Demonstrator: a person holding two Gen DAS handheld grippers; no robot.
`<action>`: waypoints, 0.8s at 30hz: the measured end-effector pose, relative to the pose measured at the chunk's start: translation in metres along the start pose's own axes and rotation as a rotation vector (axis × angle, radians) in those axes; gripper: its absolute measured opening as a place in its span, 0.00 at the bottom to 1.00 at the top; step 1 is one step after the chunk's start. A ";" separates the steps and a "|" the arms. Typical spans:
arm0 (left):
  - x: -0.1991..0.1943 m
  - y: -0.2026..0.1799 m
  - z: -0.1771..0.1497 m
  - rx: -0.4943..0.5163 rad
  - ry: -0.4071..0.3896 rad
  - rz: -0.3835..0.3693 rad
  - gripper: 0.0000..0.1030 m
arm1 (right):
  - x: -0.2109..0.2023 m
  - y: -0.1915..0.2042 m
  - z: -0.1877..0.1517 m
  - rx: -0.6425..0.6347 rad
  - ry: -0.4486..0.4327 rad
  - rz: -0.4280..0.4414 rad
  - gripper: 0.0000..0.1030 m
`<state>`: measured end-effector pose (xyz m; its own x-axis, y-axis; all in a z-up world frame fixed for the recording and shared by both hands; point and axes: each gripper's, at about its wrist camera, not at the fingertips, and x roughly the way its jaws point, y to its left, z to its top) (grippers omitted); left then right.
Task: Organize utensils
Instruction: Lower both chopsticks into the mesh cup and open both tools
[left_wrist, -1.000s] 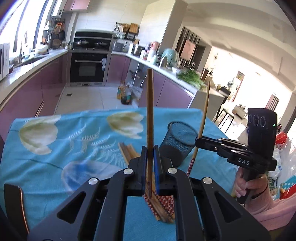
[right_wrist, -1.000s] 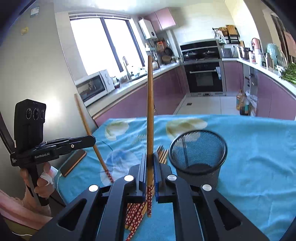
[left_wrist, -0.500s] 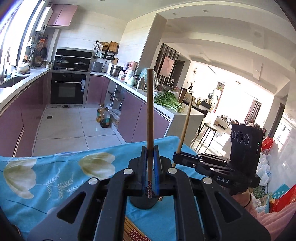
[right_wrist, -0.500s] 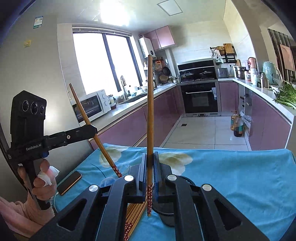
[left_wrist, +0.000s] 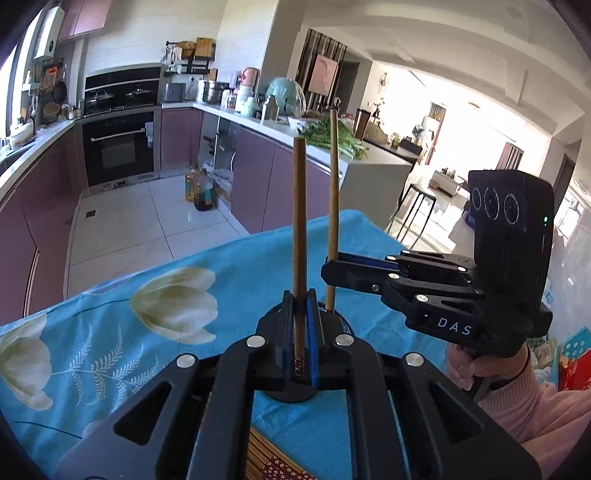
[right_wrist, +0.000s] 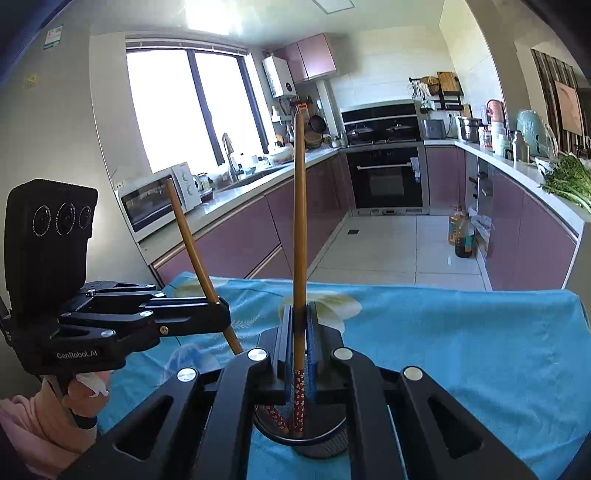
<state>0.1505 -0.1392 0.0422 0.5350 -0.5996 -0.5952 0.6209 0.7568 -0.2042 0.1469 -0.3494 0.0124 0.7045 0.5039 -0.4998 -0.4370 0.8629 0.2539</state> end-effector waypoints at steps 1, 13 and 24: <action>0.006 0.002 -0.003 -0.002 0.019 0.001 0.07 | 0.004 0.000 -0.004 0.002 0.023 0.000 0.06; 0.039 0.026 -0.013 -0.041 0.058 0.065 0.28 | 0.039 -0.006 -0.010 0.040 0.141 -0.030 0.08; -0.015 0.059 -0.044 -0.085 -0.048 0.227 0.42 | -0.001 0.001 -0.011 0.033 -0.020 -0.135 0.32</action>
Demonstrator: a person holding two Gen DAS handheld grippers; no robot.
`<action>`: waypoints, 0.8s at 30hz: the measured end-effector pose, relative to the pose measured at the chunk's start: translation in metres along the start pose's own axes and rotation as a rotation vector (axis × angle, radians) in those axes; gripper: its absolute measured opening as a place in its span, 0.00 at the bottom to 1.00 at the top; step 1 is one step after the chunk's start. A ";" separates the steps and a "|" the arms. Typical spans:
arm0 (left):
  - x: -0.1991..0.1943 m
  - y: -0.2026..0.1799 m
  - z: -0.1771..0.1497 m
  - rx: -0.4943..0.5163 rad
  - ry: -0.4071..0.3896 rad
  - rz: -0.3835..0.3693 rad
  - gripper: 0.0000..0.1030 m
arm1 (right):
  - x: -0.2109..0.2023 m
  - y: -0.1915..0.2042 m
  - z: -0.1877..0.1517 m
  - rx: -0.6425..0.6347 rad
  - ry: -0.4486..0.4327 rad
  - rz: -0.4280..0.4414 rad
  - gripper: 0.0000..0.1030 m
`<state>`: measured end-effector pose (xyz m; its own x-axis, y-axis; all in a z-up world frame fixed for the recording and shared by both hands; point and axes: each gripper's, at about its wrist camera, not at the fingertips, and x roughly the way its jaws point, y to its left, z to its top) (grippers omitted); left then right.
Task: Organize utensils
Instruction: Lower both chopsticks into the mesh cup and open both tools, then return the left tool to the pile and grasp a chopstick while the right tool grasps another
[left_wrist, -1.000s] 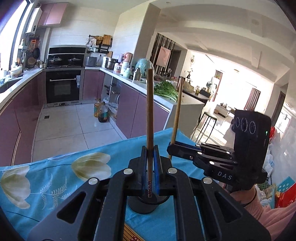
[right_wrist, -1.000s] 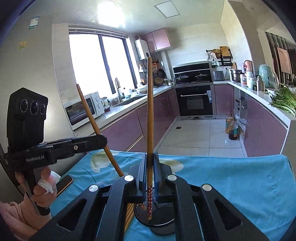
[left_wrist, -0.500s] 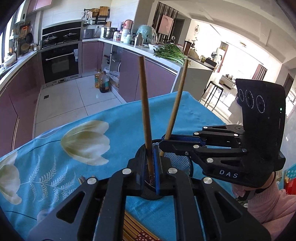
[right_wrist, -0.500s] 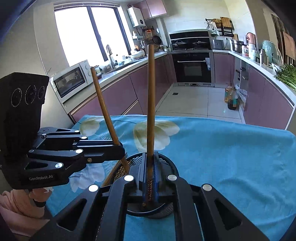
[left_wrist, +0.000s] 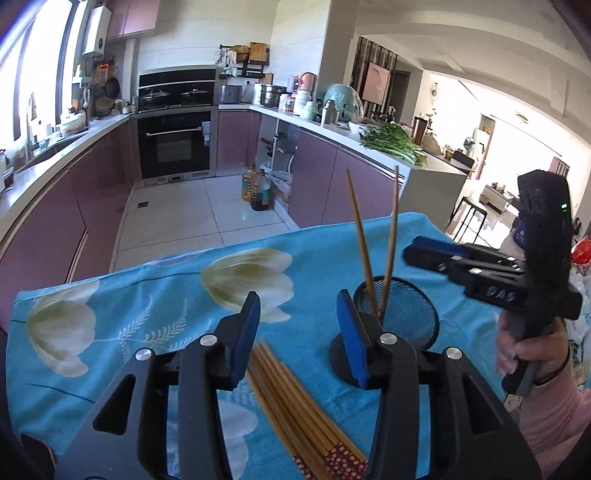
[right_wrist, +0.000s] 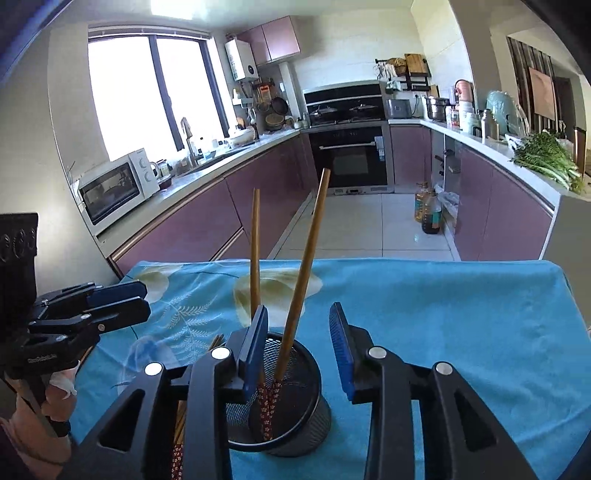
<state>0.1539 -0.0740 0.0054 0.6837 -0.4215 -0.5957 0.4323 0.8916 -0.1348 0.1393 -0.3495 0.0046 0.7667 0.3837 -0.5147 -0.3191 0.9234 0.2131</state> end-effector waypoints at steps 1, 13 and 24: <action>0.000 0.007 -0.007 -0.009 0.013 0.006 0.42 | -0.007 0.004 -0.001 -0.018 -0.014 0.019 0.33; 0.050 0.027 -0.098 -0.003 0.254 0.092 0.43 | 0.016 0.068 -0.078 -0.143 0.215 0.191 0.39; 0.056 0.030 -0.108 -0.005 0.274 0.100 0.44 | 0.052 0.067 -0.104 -0.090 0.322 0.139 0.37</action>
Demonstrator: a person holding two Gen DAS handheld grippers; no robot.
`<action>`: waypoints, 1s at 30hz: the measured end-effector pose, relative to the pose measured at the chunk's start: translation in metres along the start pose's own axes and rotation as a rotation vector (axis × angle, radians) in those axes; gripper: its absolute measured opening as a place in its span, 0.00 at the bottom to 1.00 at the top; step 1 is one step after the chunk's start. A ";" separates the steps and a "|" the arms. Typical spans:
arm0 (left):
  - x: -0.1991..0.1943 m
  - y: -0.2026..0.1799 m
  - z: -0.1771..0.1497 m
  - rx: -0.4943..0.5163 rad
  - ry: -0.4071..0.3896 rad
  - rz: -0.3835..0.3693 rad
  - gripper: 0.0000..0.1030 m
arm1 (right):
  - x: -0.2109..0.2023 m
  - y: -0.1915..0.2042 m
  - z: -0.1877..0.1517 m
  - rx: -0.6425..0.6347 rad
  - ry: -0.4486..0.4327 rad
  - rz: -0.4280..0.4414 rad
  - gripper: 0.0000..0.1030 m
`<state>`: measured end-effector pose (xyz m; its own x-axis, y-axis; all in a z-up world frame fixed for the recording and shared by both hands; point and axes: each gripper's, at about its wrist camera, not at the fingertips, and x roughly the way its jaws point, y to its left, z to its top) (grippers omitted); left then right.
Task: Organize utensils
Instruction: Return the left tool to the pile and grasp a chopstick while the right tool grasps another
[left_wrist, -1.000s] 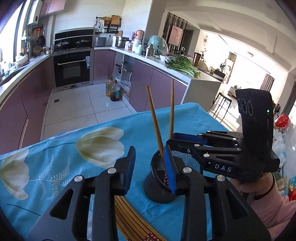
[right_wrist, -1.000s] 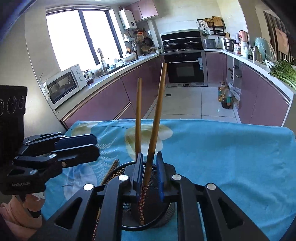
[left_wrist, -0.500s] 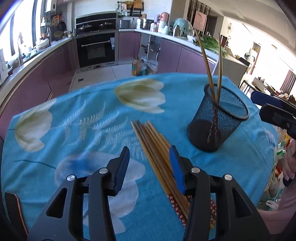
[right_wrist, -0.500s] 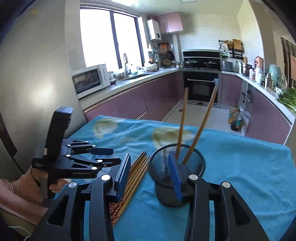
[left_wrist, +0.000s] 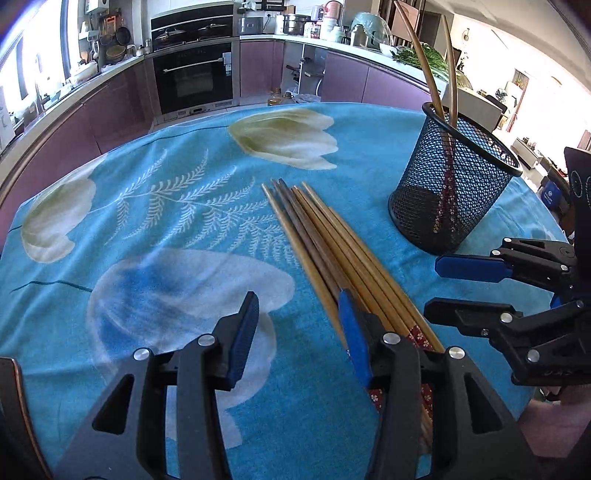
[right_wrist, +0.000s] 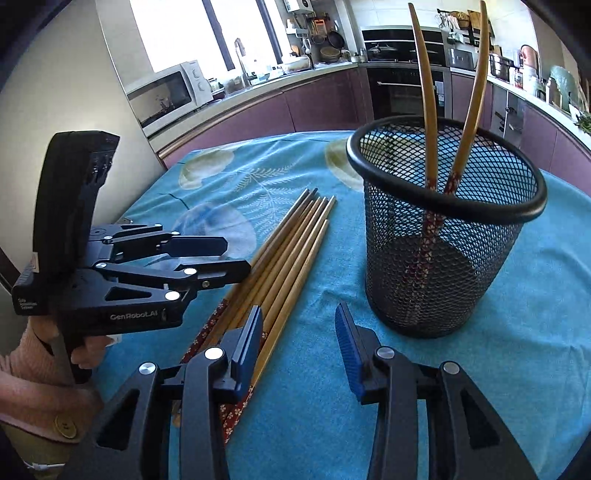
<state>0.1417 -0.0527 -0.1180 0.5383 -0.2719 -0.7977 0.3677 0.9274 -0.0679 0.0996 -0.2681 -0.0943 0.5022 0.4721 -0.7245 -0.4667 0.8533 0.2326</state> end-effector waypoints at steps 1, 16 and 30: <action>-0.001 -0.001 -0.001 0.004 -0.002 0.005 0.44 | 0.001 0.002 0.002 -0.004 0.003 -0.003 0.37; -0.001 0.002 -0.004 0.020 0.021 0.037 0.38 | 0.014 0.012 0.003 -0.040 0.046 -0.085 0.29; 0.011 0.001 0.008 -0.012 0.016 0.035 0.11 | 0.021 0.005 0.008 0.043 0.018 -0.090 0.08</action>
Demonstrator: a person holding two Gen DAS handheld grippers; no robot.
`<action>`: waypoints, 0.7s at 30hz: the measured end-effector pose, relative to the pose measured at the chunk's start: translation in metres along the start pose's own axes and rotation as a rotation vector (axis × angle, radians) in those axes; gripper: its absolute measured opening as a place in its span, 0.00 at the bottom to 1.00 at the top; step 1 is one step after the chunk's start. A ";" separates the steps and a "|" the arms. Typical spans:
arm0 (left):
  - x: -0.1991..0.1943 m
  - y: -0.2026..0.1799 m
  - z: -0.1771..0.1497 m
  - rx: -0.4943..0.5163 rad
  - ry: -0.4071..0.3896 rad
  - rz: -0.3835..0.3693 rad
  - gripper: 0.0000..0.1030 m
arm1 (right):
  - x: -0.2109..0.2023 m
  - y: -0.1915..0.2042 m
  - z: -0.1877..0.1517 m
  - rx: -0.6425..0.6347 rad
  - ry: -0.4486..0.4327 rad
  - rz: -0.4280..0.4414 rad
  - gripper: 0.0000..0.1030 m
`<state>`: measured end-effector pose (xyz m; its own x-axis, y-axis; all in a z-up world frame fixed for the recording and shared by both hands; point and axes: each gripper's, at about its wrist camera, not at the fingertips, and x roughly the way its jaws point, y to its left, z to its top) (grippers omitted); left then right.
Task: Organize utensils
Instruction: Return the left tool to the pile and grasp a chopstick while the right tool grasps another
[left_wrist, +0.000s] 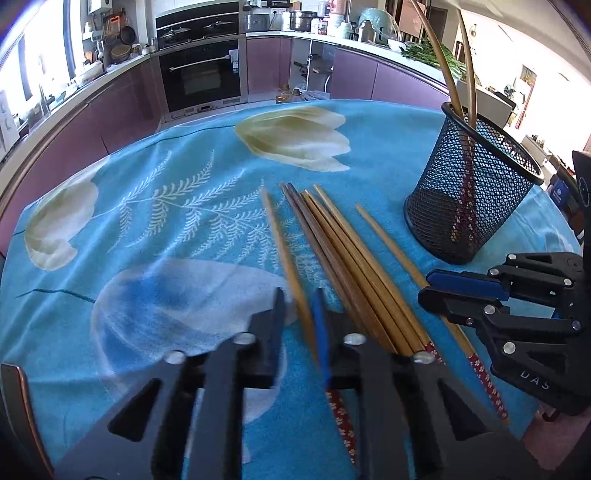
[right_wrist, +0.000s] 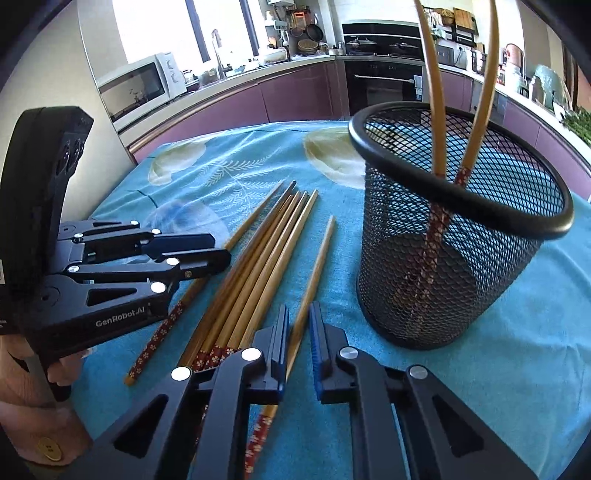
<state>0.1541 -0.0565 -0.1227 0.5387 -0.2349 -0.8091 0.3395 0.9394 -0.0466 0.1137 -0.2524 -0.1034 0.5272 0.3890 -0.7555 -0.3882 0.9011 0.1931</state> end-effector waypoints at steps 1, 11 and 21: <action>0.000 0.001 -0.001 -0.009 0.000 -0.004 0.09 | -0.001 -0.002 0.000 0.012 -0.001 0.010 0.07; -0.020 0.010 -0.010 -0.077 -0.042 -0.067 0.07 | -0.021 -0.007 0.000 0.025 -0.054 0.080 0.05; -0.016 0.002 -0.020 -0.028 0.001 -0.109 0.07 | -0.011 0.008 0.002 -0.021 -0.009 0.105 0.05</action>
<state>0.1313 -0.0456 -0.1216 0.4990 -0.3359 -0.7988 0.3743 0.9149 -0.1508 0.1061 -0.2491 -0.0927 0.4901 0.4826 -0.7259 -0.4569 0.8514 0.2576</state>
